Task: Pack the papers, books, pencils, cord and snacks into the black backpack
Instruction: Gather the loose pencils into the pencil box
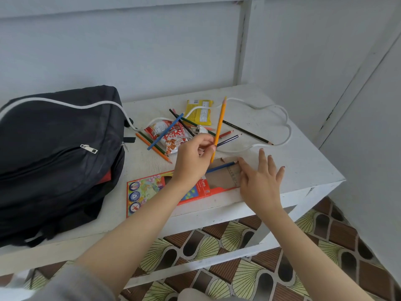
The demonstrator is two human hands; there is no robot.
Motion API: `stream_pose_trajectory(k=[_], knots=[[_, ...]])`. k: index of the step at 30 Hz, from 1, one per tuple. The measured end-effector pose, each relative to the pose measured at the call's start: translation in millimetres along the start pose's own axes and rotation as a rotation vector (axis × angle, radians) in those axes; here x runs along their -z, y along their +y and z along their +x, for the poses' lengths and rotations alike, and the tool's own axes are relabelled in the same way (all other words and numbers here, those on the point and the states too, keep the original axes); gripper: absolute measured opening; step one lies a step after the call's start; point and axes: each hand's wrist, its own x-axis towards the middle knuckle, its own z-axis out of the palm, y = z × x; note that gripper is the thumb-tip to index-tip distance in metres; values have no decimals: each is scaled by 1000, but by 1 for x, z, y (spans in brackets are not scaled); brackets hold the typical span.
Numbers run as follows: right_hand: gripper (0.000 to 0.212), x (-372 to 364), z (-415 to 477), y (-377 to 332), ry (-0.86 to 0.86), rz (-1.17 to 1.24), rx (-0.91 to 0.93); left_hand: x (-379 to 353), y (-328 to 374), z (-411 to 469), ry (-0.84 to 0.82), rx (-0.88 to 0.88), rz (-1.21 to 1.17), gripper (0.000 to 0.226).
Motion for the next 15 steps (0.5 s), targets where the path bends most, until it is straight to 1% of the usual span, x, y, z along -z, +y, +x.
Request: stream_pose_trajectory(k=[9, 12, 15], knots=[[40, -2, 0, 1, 6, -8, -10, -3, -16, -1, -237, -61, 274, 19], [42, -2, -1, 1, -1, -16, -8, 2, -21, -7, -243, -90, 307, 17], [42, -2, -1, 0, 14, 8, -18, 7, -25, -12, -230, -188, 383, 12]])
